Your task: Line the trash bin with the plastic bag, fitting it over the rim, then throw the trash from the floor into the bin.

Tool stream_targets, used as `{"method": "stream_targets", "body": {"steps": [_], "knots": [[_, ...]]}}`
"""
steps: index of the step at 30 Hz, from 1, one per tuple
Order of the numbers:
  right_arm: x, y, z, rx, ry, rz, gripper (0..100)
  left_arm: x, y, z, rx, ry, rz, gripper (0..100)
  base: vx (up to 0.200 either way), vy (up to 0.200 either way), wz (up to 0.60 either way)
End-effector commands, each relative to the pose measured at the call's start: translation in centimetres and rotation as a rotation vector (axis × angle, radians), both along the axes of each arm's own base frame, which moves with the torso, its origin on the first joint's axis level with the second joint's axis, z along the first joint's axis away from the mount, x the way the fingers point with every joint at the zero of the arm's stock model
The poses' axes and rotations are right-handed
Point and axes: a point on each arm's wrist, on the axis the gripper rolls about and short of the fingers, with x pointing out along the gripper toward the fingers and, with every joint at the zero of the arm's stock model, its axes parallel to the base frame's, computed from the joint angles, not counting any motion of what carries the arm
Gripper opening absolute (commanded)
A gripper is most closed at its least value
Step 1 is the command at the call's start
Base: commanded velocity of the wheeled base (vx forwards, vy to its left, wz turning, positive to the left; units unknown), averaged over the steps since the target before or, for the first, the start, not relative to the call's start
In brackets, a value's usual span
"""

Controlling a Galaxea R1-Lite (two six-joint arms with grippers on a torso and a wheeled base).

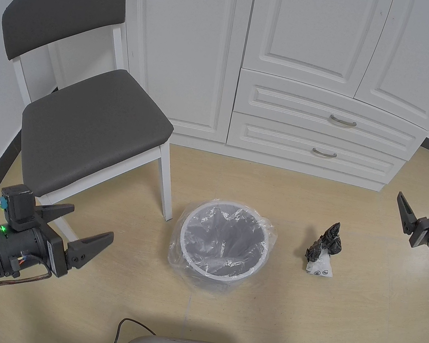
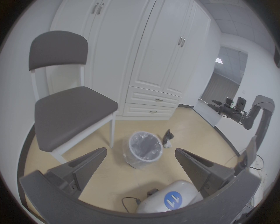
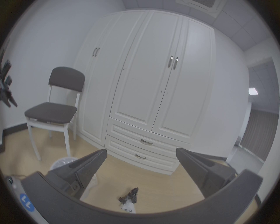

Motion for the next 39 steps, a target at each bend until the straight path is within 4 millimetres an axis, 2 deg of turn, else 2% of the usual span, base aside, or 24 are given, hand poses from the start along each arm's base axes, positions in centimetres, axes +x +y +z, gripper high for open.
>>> {"method": "stream_targets", "body": {"steps": [1, 2, 3, 4, 5, 8, 12, 13, 14, 15, 16, 18, 21, 26, 28, 29, 30, 33, 36, 39], "knots": [[3.6, -0.1, 0.0, 0.098, 0.025, -0.008, 100, 1.1, -0.2, 0.8, 0.038, -0.057, 0.097, 100, 0.0, 0.0, 0.0], [5.2, -0.4, 0.2, 0.131, 0.032, -0.036, 100, 1.1, -0.2, 0.9, 0.053, -0.076, 0.127, 100, 0.0, 0.0, 0.0], [5.6, -0.5, 0.3, 0.139, 0.032, -0.049, 100, 1.1, -0.2, 1.0, 0.058, -0.082, 0.135, 100, 0.0, 0.0, 0.0], [7.6, -0.8, 0.6, 0.19, 0.065, -0.121, 100, 0.9, -0.1, 1.1, 0.094, -0.107, 0.177, 100, 0.0, 0.0, 0.0], [8.4, -0.7, 0.8, 0.211, 0.095, -0.15, 100, 0.9, 0.0, 1.2, 0.112, -0.12, 0.193, 100, 0.0, 0.0, 0.0], [8.8, -0.1, 1.1, 0.235, 0.258, -0.179, 100, 0.2, 0.4, 2.1, 0.133, -0.181, 0.229, 100, 0.0, 0.0, 0.0], [7.3, 0.2, 3.9, 0.221, 0.376, -0.176, 100, -1.0, 1.0, 3.4, 0.098, -0.244, 0.242, 100, 0.0, 0.0, 0.0], [7.3, 0.2, 3.9, 0.221, 0.376, -0.176, 100, -1.0, 1.0, 3.4, 0.098, -0.244, 0.242, 100, 0.0, 0.0, 0.0], [6.2, 0.1, 5.3, 0.218, 0.388, -0.176, 100, -1.5, 1.3, 3.7, 0.084, -0.259, 0.252, 100, 0.0, 0.0, 0.0], [5.5, -0.1, 5.8, 0.22, 0.387, -0.171, 100, -1.8, 1.5, 3.8, 0.081, -0.265, 0.256, 100, 0.0, 0.0, 0.0], [5.4, -0.1, 5.8, 0.22, 0.388, -0.168, 100, -1.8, 1.5, 3.8, 0.08, -0.267, 0.256, 100, 0.0, 0.0, 0.0], [3.6, -0.4, 5.7, 0.249, 0.391, -0.101, 100, -2.6, 1.9, 3.8, 0.072, -0.28, 0.262, 100, 0.0, 0.0, 0.0], [3.2, -0.6, 5.1, 0.275, 0.412, -0.045, 100, -3.0, 2.2, 3.8, 0.072, -0.288, 0.272, 100, 0.0, 0.0, 0.0], [3.2, -1.8, 4.9, 0.28, 0.409, -0.058, 100, -2.1, 2.2, 7.1, 0.034, -0.379, 0.302, 100, 0.0, 0.0, 0.0], [2.2, -1.8, 5.8, 0.277, 0.368, -0.052, 100, -2.3, 2.5, 8.0, 0.025, -0.391, 0.316, 100, 0.0, 0.0, 0.0], [2.1, -1.7, 5.9, 0.277, 0.364, -0.05, 100, -2.4, 2.5, 8.0, 0.027, -0.389, 0.317, 100, 0.0, 0.0, 0.0], [0.4, -1.5, 7.0, 0.273, 0.323, -0.031, 100, -3.4, 2.9, 7.6, 0.021, -0.389, 0.315, 100, 0.0, 0.0, 0.0], [-1.3, -0.7, 8.0, 0.267, 0.299, 0.011, 100, -4.6, 3.2, 6.9, 0.046, -0.36, 0.287, 100, 0.0, 0.0, 0.0], [-2.3, -0.1, 8.3, 0.26, 0.327, 0.047, 100, -5.4, 3.5, 6.9, 0.061, -0.334, 0.28, 100, 0.0, 0.0, 0.0], [-2.4, 0.0, 8.5, 0.26, 0.342, 0.051, 100, -5.7, 3.7, 7.3, 0.056, -0.342, 0.282, 100, 0.0, 0.0, 0.0]]}}
